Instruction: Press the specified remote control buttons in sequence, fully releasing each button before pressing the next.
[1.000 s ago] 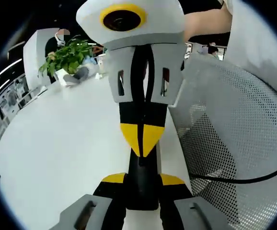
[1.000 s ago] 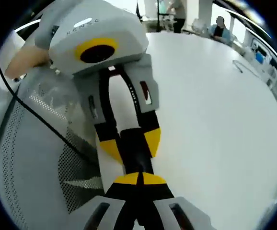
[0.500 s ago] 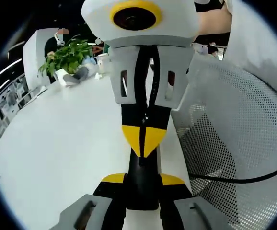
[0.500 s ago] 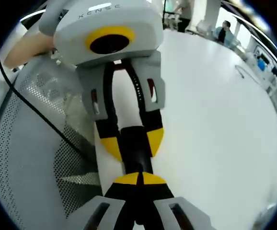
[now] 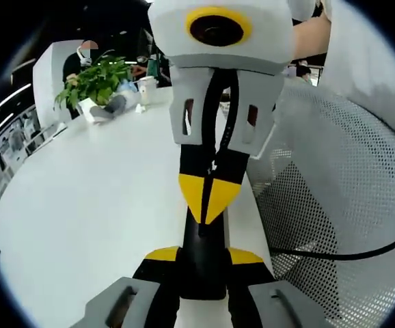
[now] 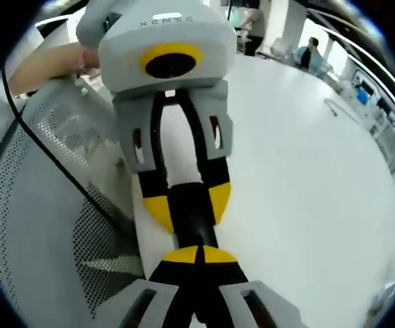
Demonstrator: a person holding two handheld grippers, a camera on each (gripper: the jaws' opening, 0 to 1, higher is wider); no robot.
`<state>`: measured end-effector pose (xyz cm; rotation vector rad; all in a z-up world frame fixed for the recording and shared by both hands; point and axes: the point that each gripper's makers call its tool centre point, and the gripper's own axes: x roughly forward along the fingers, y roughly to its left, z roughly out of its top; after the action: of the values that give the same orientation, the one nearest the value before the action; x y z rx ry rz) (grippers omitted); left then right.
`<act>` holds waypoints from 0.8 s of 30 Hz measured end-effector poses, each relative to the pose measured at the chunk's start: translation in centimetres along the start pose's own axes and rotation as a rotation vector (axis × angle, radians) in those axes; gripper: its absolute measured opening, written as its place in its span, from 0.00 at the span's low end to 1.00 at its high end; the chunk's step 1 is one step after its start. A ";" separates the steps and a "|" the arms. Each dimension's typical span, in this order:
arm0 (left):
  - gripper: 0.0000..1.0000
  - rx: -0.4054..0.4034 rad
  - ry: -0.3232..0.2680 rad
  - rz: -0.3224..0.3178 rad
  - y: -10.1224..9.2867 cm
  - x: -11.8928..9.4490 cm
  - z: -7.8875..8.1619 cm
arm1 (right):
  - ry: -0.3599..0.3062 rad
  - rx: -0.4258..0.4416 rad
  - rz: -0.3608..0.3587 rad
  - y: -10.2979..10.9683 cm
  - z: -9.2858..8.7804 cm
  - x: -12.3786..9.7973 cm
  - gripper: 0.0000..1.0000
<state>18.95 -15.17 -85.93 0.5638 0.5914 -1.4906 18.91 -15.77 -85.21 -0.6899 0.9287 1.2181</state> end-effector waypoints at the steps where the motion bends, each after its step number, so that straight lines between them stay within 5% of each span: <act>1: 0.24 0.000 0.001 0.000 0.0 0.0 0.0 | 0.004 0.015 0.009 -0.1 0.0 -0.1 0.00; 14: 0.24 0.001 0.000 0.000 0.0 0.0 0.0 | 0.025 -0.082 0.019 0.3 0.3 0.1 0.00; 24: 0.24 -0.005 -0.002 -0.004 -0.1 -0.1 -0.1 | 0.095 -0.255 -0.015 0.4 0.3 0.4 0.00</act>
<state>18.88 -15.07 -85.90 0.5574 0.5949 -1.4927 18.65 -15.26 -85.42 -0.9624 0.8521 1.3122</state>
